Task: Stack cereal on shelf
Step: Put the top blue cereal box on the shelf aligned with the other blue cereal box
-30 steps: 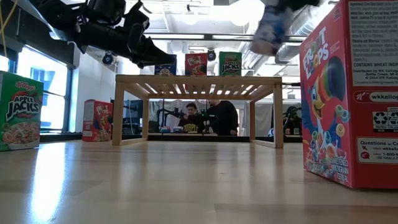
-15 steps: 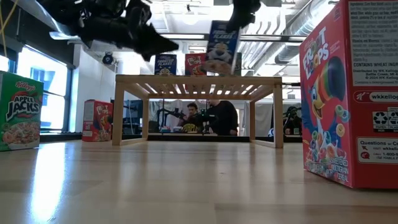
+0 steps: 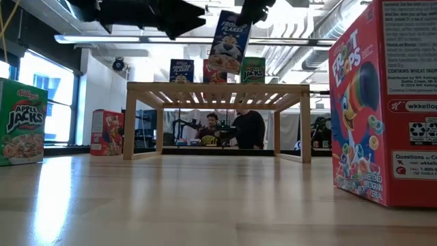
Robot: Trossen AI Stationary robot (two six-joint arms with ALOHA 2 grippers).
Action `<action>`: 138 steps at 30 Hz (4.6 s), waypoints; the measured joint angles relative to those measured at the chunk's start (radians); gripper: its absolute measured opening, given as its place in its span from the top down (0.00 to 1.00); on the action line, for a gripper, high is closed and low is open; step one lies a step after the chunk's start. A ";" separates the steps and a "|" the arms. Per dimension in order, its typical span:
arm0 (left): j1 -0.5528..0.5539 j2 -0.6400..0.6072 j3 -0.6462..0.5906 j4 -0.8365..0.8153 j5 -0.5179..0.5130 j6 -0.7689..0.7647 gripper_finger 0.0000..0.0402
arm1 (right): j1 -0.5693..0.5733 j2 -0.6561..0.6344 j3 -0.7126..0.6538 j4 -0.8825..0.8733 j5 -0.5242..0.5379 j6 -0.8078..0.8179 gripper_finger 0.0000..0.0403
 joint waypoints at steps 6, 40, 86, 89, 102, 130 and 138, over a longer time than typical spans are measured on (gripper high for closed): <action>-0.005 0.014 0.058 -0.082 -0.015 0.009 0.33 | 0.000 0.000 -0.001 0.028 -0.021 -0.012 0.65; -0.017 0.105 0.126 -0.117 -0.029 0.070 0.60 | 0.058 0.000 -0.003 0.081 -0.017 -0.065 0.53; 0.543 0.050 -0.199 0.245 0.293 -0.056 0.62 | 0.052 -0.130 0.005 0.186 0.021 -0.099 0.47; 0.549 0.052 -0.198 0.239 0.292 -0.045 0.59 | 0.052 -0.130 0.005 0.189 0.021 -0.100 0.47; 0.549 0.054 -0.190 0.229 0.281 -0.008 0.44 | 0.052 -0.129 0.005 0.188 0.020 -0.099 0.47; 0.445 -0.393 -0.178 -0.315 -0.141 0.052 0.79 | 0.018 -0.208 -0.494 0.632 -0.026 -0.112 0.94; 0.389 -0.275 -0.178 -0.240 -0.244 0.052 0.99 | 0.024 -0.209 -0.519 0.669 -0.036 -0.088 0.99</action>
